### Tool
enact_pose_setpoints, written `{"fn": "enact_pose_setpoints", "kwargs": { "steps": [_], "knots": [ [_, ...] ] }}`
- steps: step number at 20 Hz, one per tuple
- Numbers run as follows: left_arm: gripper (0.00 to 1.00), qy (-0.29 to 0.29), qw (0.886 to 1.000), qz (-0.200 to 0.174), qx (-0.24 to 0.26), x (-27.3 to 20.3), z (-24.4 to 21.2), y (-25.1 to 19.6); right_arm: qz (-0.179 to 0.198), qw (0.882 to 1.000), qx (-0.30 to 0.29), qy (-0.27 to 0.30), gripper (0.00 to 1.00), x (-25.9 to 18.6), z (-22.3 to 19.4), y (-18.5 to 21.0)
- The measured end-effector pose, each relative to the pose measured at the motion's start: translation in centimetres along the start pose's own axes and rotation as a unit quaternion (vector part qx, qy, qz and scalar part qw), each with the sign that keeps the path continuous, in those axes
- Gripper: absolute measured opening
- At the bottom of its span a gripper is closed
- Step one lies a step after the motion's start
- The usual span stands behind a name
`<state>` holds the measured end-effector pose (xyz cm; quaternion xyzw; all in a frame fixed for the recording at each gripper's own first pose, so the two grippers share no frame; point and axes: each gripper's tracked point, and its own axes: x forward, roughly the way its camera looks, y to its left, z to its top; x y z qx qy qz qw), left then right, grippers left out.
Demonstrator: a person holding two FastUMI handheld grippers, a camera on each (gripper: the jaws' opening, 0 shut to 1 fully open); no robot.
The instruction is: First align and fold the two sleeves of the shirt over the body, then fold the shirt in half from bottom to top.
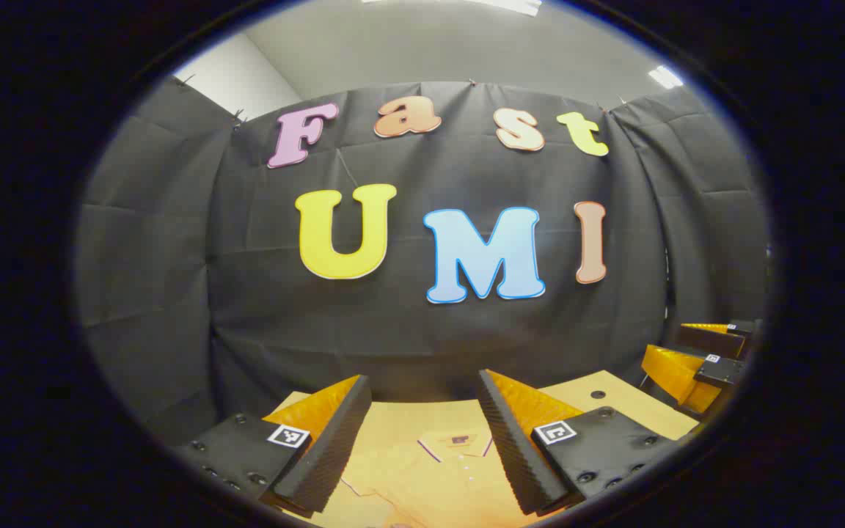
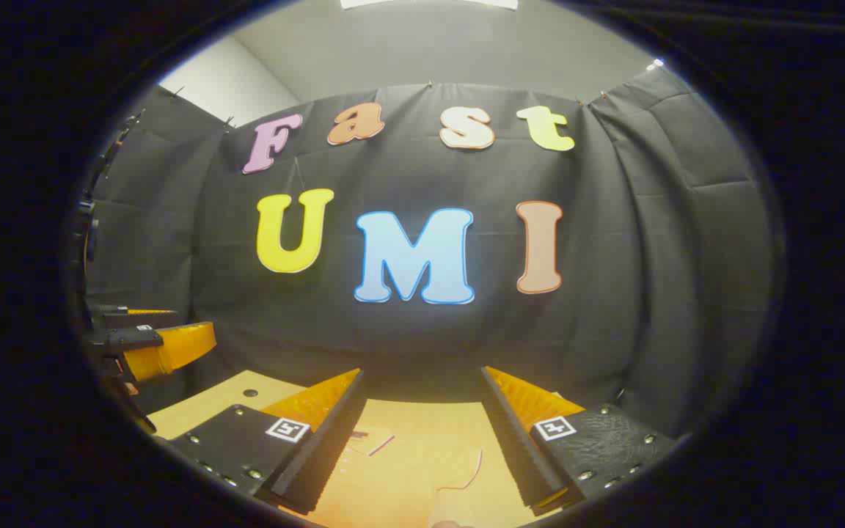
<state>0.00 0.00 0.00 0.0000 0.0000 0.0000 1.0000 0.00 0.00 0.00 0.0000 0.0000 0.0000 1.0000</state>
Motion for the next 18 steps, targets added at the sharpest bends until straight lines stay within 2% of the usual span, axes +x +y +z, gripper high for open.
{"fn": "enact_pose_setpoints", "kwargs": {
  "steps": [3,11,18],
  "knots": [
    [0.96,0.003,1.0,0.009,-0.013,-0.3,-0.4,-0.1,0.005,1.0,-0.012,-0.003,0.95,0.3,-0.1,-0.3],
    [0.95,0.006,1.0,-0.027,0.01,1.0,-0.9,-1.4,-0.026,1.0,-0.007,-0.002,0.96,0.2,-0.4,-1.8],
    [0.94,0.001,0.999,-0.036,0.021,2.5,-0.7,-2.4,-0.028,1.0,0.007,0.009,0.96,2.3,-0.8,-2.7]
  ]
}}
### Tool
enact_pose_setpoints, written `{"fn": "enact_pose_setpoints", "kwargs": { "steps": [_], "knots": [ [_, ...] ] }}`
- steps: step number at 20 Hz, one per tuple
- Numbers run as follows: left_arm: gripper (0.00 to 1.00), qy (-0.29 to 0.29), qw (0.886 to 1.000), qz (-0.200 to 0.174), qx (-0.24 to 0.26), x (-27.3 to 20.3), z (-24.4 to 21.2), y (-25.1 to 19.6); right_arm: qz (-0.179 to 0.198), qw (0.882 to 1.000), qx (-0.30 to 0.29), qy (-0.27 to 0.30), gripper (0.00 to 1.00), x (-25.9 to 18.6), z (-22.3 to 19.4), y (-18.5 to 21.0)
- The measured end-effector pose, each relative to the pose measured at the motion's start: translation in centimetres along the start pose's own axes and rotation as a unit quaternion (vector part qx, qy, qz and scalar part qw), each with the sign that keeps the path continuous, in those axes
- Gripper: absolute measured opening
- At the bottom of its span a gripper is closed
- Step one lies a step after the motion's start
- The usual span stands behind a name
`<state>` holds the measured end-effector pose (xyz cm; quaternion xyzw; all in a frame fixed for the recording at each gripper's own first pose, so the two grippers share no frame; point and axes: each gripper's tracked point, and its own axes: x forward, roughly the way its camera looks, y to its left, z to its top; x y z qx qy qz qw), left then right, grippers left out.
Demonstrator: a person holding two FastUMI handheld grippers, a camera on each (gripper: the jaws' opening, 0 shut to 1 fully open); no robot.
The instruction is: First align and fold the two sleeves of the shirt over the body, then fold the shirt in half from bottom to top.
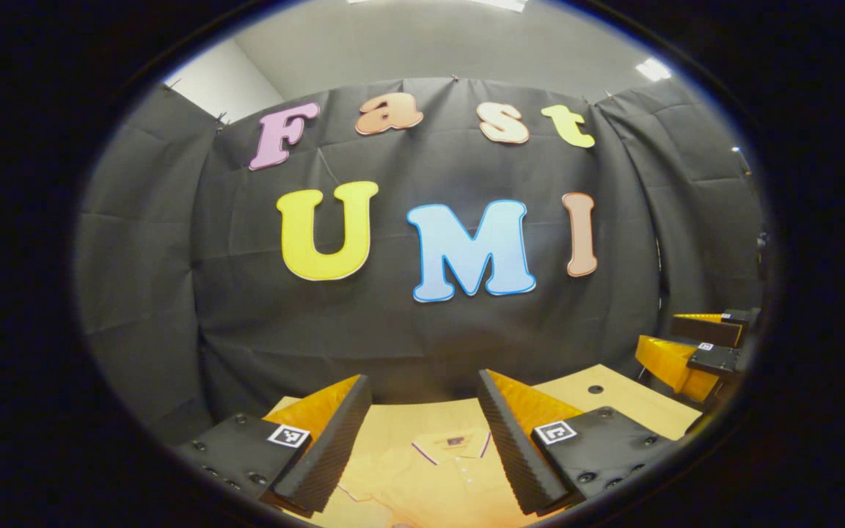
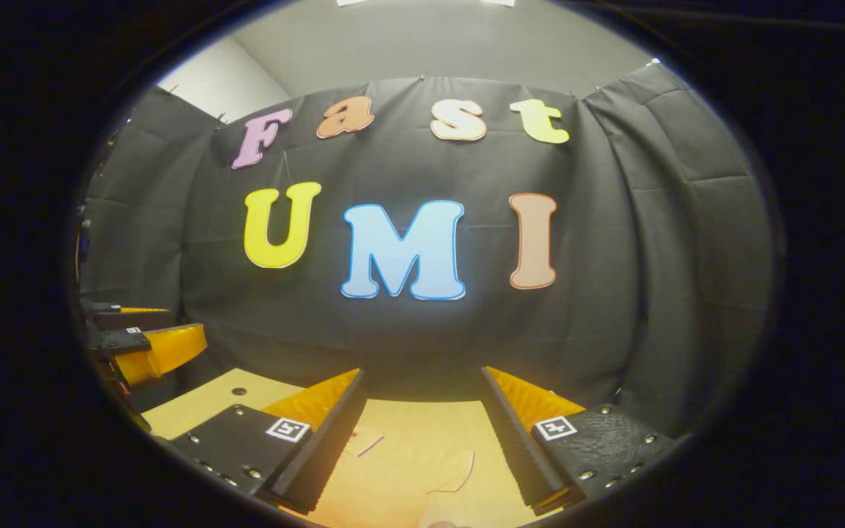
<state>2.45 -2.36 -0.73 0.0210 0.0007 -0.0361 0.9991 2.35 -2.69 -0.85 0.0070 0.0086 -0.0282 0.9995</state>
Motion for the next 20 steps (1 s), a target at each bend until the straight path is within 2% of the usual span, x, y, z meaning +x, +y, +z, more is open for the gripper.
{"fn": "enact_pose_setpoints", "kwargs": {
  "steps": [7,15,20],
  "knots": [
    [0.95,0.04,0.999,0.003,-0.007,3.6,-3.9,0.6,0.004,0.999,-0.005,0.044,0.96,3.0,-3.6,-0.4],
    [0.95,0.125,0.992,0.027,-0.004,7.4,-13.4,4.6,-0.01,0.99,-0.004,0.138,0.96,7.2,-12.0,-1.7],
    [0.95,0.131,0.991,0.039,-0.002,7.8,-14.5,6.9,-0.02,0.98,-0.006,0.199,0.96,9.7,-18.3,-2.9]
  ]
}}
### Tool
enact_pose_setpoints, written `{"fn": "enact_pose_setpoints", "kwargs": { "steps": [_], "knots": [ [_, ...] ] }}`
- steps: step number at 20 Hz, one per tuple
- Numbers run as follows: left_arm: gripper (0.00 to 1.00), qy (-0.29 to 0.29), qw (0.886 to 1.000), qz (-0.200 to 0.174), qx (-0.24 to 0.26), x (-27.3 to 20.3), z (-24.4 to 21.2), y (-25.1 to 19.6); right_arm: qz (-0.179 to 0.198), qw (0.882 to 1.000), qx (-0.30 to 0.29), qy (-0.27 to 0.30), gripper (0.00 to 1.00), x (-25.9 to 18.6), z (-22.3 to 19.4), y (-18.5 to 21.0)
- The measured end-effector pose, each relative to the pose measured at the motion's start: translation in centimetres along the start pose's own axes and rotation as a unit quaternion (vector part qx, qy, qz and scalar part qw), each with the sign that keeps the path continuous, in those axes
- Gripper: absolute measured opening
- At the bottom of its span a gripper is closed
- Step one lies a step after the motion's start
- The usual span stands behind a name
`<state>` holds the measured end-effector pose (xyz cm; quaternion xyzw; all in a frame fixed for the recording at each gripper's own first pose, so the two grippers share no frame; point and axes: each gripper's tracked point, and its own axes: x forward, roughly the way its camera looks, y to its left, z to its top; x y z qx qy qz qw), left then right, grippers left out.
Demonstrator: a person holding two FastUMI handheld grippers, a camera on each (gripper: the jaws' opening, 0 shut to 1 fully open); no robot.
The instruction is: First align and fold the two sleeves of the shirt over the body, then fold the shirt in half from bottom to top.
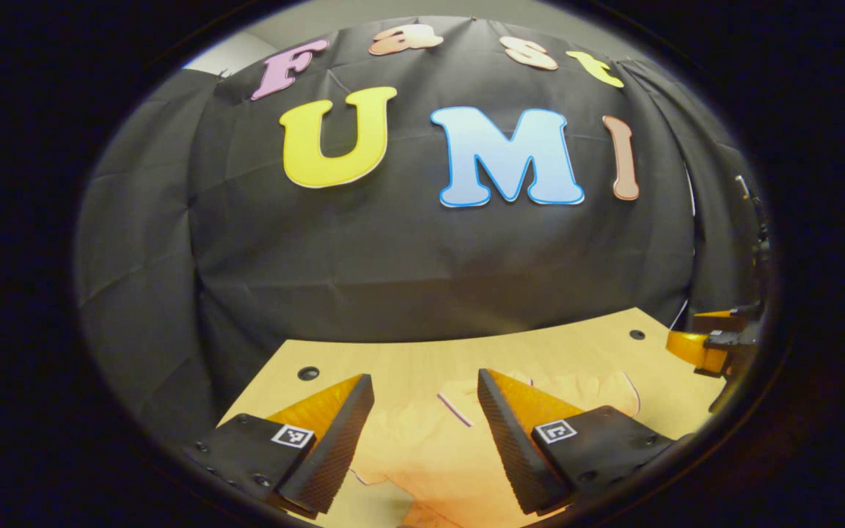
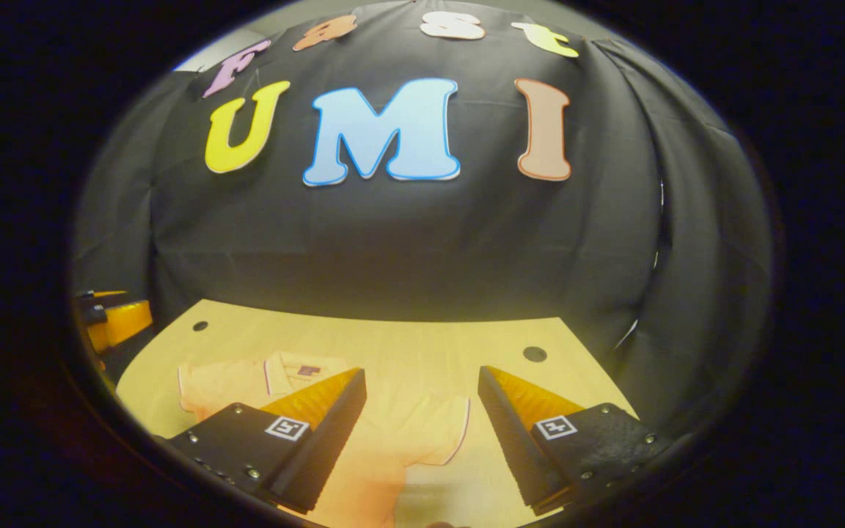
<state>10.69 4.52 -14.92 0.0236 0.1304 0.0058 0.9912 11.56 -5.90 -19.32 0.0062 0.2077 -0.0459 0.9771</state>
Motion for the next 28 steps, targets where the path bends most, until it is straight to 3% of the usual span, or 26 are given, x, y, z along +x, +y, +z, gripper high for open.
{"fn": "enact_pose_setpoints", "kwargs": {
  "steps": [6,11,17,20,21,23,24,25,26,27,28],
  "knots": [
    [0.95,-0.007,1.0,0.001,0.01,-0.6,0.8,-0.1,-0.009,0.995,0.002,0.097,0.96,5.6,-7.4,-1.1],
    [0.95,-0.004,1.0,0.002,0.011,-0.5,0.8,0.0,-0.016,0.98,0.026,0.195,0.97,7.9,-13.9,-1.5],
    [0.93,-0.003,1.0,0.005,0.014,-0.9,1.0,0.3,-0.022,0.967,0.045,0.249,0.95,8.2,-17.4,-2.3],
    [0.93,-0.005,1.0,0.007,0.015,-1.2,1.1,0.5,-0.015,0.971,0.044,0.236,0.9,8.4,-17.3,-1.9],
    [0.93,-0.005,1.0,0.006,0.015,-1.2,1.2,0.3,-0.008,0.97,0.042,0.238,0.86,8.7,-17.4,-1.7],
    [0.95,-0.007,1.0,0.005,0.016,-1.3,1.3,0.3,0.002,0.971,0.046,0.234,0.57,8.7,-17.0,-1.6],
    [0.95,-0.009,1.0,0.006,0.016,-1.3,1.4,0.3,0.002,0.97,0.054,0.236,0.49,8.6,-16.8,-1.5],
    [0.95,-0.009,1.0,0.006,0.016,-1.3,1.3,0.2,0.0,0.969,0.06,0.241,0.3,8.9,-16.9,-1.5],
    [0.95,-0.009,1.0,0.006,0.017,-1.3,1.3,0.2,0.0,0.968,0.067,0.243,0.3,8.8,-17.0,-1.2],
    [0.95,-0.009,1.0,0.005,0.016,-1.4,1.4,0.2,-0.004,0.967,0.071,0.244,0.07,9.2,-16.9,-1.2],
    [0.93,-0.009,1.0,0.006,0.016,-1.4,1.3,0.3,-0.006,0.968,0.069,0.242,0.06,9.1,-16.8,-1.1]
  ]
}}
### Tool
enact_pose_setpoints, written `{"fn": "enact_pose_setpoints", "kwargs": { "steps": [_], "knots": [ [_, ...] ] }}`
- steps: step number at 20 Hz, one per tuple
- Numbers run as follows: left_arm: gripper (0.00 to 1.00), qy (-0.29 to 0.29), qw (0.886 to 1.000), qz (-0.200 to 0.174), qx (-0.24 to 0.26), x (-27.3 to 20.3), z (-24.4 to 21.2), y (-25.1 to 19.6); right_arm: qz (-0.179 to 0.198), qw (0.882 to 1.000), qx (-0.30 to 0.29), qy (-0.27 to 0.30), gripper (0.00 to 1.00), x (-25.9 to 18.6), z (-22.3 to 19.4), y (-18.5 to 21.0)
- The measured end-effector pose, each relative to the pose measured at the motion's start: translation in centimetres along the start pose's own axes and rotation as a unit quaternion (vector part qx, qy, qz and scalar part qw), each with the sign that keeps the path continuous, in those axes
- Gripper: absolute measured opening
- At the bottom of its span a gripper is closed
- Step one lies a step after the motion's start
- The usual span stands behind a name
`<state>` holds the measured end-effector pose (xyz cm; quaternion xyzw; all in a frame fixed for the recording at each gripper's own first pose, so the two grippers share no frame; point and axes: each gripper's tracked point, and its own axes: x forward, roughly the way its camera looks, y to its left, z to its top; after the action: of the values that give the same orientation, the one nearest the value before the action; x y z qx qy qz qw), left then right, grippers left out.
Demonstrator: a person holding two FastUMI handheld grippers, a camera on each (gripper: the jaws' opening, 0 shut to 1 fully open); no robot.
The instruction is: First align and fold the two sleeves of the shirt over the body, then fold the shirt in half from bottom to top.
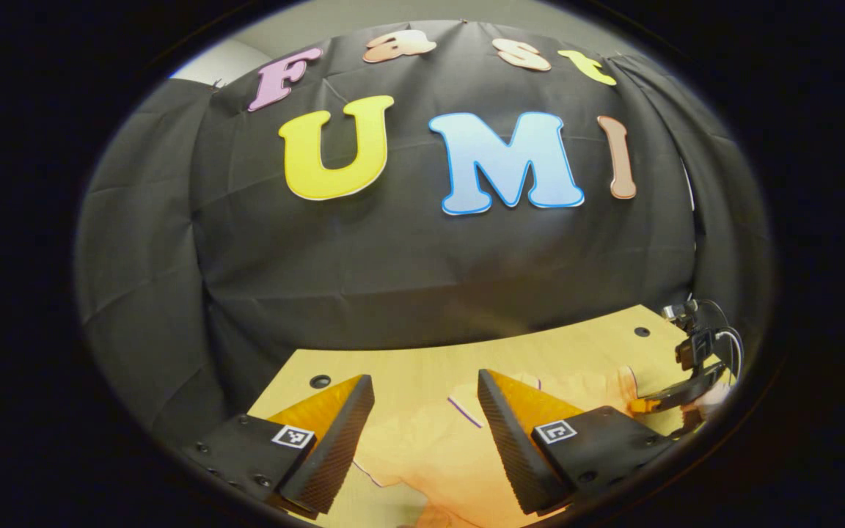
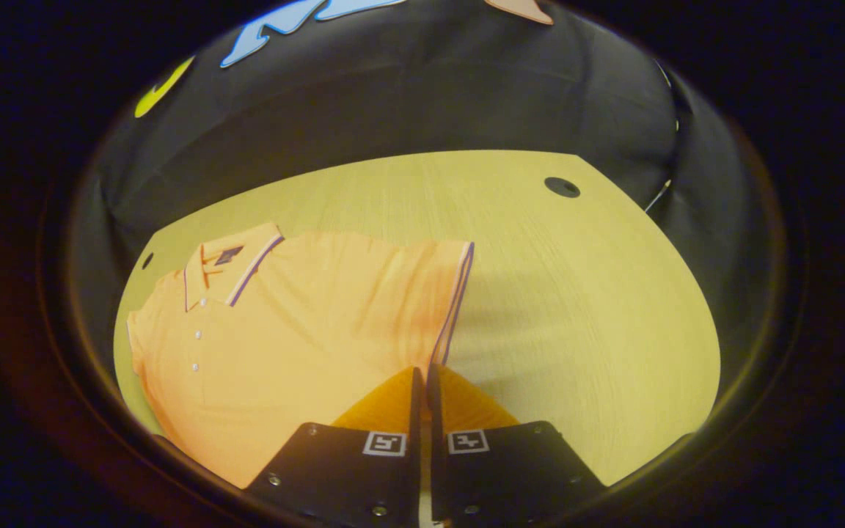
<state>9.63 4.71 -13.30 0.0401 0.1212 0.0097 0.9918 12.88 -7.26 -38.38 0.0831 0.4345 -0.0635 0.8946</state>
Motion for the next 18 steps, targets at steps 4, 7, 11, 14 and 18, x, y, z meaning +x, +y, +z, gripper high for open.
{"fn": "enact_pose_setpoints", "kwargs": {
  "steps": [4,7,11,14,18],
  "knots": [
    [0.96,0.001,1.0,0.002,-0.002,-0.2,-0.2,0.4,-0.023,0.999,-0.042,-0.008,0.0,-0.3,0.4,0.1],
    [0.96,-0.001,1.0,0.006,-0.003,-0.5,-0.1,1.0,-0.038,0.995,-0.077,-0.042,0.0,-1.3,2.5,1.1],
    [1.0,-0.002,1.0,0.014,-0.008,-0.9,-0.2,2.0,-0.026,0.986,-0.135,-0.096,0.0,-3.2,6.0,4.7],
    [0.96,0.001,1.0,0.022,-0.018,-1.4,-0.7,3.2,0.0,0.975,-0.185,-0.122,0.0,-4.4,7.3,8.8],
    [0.96,0.007,0.999,0.039,-0.032,-2.0,-1.8,5.2,0.042,0.957,-0.257,-0.126,0.0,-5.2,5.9,14.4]
  ]
}}
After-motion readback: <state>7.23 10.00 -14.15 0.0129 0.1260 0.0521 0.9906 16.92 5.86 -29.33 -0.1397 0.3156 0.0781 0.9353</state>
